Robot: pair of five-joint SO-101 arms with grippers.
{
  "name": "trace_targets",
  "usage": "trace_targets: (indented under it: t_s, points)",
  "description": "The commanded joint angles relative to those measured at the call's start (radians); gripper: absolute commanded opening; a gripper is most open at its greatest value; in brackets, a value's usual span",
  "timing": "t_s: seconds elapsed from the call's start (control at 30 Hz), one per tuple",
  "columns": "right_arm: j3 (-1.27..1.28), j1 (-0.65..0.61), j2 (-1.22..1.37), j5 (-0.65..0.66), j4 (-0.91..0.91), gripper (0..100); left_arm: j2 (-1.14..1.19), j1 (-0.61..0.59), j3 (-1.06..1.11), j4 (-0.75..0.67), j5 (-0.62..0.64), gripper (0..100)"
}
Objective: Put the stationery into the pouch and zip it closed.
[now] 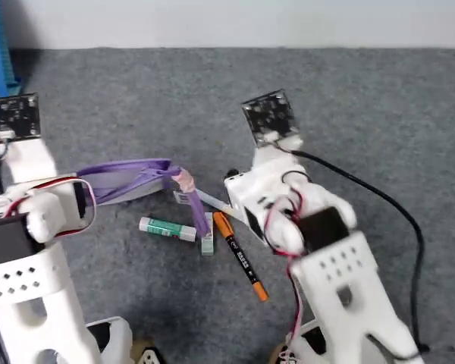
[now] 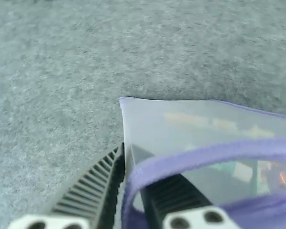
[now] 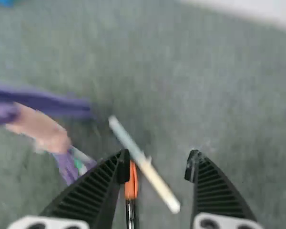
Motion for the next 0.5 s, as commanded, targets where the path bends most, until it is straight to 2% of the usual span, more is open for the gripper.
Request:
trace_targets:
  t_s: [0.0, 0.27, 0.47]
  points:
    - [-0.057, 0.007, 0.120, -0.009, -0.001, 18.3, -0.014, -0.051, -0.008, -0.005, 0.006, 1]
    - [-0.058, 0.005, 0.384, 0.002, -0.140, 18.3, -0.014, -0.137, -0.048, 0.002, -0.026, 1]
    - [-0.060, -0.022, 0.565, 0.087, -0.321, 18.3, -0.014, -0.144, -0.045, 0.002, -0.028, 1]
